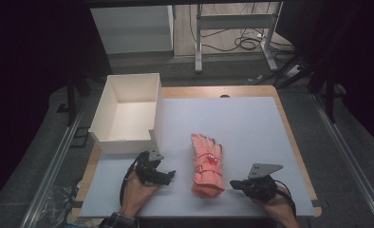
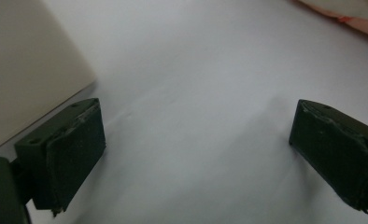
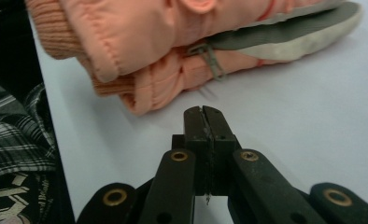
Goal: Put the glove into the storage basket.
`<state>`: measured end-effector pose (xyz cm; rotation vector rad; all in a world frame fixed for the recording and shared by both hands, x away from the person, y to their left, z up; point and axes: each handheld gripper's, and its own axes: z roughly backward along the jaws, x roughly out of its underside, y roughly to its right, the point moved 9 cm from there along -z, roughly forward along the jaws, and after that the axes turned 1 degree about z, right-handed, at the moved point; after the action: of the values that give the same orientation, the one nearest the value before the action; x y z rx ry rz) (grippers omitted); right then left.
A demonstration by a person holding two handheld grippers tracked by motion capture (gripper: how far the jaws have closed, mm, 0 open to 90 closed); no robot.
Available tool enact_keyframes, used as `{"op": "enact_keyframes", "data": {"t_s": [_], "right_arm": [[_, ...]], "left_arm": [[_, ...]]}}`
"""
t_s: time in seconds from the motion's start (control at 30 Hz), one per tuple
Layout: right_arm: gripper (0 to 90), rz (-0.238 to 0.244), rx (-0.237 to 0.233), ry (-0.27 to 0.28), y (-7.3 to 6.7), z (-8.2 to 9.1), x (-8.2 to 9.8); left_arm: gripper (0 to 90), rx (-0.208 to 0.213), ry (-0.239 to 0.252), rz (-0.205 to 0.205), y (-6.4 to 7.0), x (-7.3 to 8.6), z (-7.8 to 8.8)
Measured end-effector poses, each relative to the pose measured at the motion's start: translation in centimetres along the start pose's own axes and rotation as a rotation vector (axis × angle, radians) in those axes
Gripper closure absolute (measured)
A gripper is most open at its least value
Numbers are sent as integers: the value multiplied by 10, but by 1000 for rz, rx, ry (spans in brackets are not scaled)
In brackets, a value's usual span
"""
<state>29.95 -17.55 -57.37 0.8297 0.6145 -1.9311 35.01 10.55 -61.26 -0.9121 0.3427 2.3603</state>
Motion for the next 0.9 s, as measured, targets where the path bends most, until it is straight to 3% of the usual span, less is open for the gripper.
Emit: {"op": "enact_keyframes", "data": {"t_s": [0.1, 0.33, 0.9], "right_arm": [[887, 10, -19, -7, -6, -5, 0], [885, 25, -63, -23, -18, -20, -4], [873, 72, -104, -36, -36, -49, -21]], "left_arm": [[34, 20, 15, 19, -1, 2, -1], [31, 24, 14, 19, -1, 2, -1], [31, 26, 17, 24, 0, 2, -2]]}}
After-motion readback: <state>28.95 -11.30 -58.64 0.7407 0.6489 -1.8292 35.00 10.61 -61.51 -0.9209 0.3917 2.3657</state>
